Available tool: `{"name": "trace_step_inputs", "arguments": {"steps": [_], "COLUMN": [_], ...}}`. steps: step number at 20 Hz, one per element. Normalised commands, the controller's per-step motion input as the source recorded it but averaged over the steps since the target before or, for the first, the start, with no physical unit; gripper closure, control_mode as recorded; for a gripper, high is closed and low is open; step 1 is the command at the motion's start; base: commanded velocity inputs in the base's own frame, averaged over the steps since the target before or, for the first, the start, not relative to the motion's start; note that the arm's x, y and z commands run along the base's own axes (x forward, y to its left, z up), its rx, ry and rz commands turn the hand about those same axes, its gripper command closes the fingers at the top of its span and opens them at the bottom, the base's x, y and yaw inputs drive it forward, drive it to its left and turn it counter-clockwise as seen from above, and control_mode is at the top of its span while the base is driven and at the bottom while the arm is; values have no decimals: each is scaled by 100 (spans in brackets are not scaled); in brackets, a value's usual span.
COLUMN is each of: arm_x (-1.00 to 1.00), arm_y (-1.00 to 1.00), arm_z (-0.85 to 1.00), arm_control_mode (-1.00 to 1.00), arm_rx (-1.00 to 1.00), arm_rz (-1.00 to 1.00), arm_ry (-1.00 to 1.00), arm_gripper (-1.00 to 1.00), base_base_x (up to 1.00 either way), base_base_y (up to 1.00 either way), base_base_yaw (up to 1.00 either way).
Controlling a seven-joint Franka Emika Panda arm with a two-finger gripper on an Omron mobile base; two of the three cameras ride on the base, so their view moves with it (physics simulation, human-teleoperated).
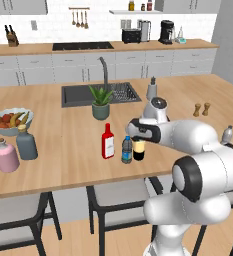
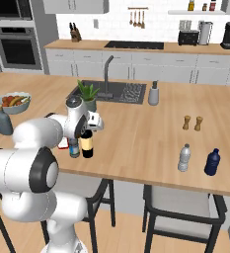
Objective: Move the plastic bottles in the middle to the plastics group, and the glass bottles in the middle to the glass group.
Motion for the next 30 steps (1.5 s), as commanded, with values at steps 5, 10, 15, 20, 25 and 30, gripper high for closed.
{"name": "trace_step_inputs", "arguments": {"steps": [5, 10, 15, 20, 25, 30], "arm_x": [0, 1, 0, 0, -32, -72], "arm_y": [0, 0, 0, 0, 0, 0], "arm_z": [0, 0, 0, 0, 6, 19], "arm_control_mode": [-100, -100, -100, -100, -100, -100], "arm_rx": [0, 0, 0, 0, 0, 0], "arm_rz": [0, 0, 0, 0, 0, 0], "arm_ry": [-5, -3, -1, 0, 0, -3], "arm_gripper": [-100, -100, 100, 100, 100, 100], "base_base_x": [0, 0, 0, 0, 0, 0], "base_base_y": [0, 0, 0, 0, 0, 0], "base_base_yaw": [0, 0, 0, 0, 0, 0]}}
